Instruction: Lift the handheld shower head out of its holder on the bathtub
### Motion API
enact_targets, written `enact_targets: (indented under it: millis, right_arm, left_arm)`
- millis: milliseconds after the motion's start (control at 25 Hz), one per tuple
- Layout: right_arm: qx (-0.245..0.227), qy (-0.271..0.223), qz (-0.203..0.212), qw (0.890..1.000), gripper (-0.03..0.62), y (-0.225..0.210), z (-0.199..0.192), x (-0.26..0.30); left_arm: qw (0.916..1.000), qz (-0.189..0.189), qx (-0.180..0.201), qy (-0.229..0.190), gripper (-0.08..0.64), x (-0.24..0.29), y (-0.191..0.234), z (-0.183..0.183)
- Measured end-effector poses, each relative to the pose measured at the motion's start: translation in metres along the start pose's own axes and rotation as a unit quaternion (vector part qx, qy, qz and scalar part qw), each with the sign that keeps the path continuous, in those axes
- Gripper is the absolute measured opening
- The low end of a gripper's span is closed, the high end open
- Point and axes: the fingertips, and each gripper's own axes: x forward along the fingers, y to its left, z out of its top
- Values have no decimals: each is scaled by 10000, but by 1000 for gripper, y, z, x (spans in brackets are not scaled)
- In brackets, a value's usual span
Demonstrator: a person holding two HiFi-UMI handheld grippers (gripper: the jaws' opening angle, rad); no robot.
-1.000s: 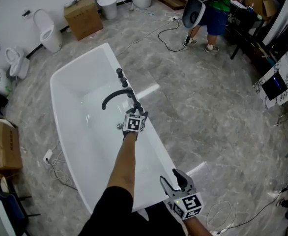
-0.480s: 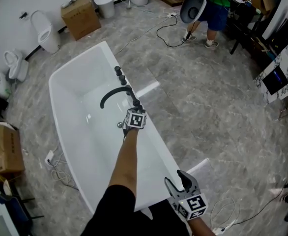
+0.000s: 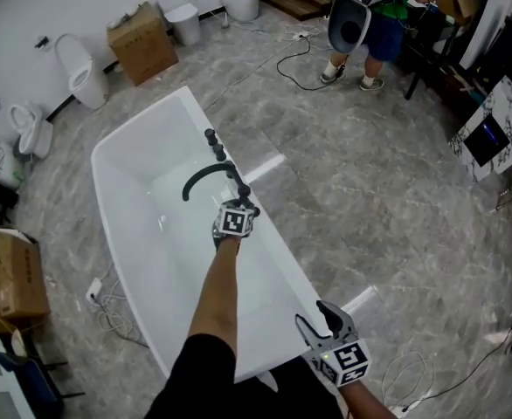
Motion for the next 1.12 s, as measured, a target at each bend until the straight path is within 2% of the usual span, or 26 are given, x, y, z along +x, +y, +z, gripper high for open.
enact_targets:
  millis: [240, 560, 760, 1000, 1120]
  right_arm:
    - [-60, -225, -110, 9997, 219, 5, 18, -2]
    - [61, -514, -257, 9983, 218, 16, 35, -16]
    - [87, -601, -308, 9977, 218, 30, 39, -20]
    - [-22, -416, -294, 9987, 218, 41, 30, -18]
    - [-40, -414, -272, 9988, 218, 44, 29, -16]
  left_arm:
    - [9995, -72, 269, -151, 127, -31, 0, 21]
    - [9980, 64, 466, -428, 126, -76, -4, 55]
    - [9971, 61, 473, -586, 127, -105, -7, 67]
    - [9957, 140, 176, -897, 127, -136, -8, 86]
    - [9941, 106, 251, -1051, 127, -150, -15, 101]
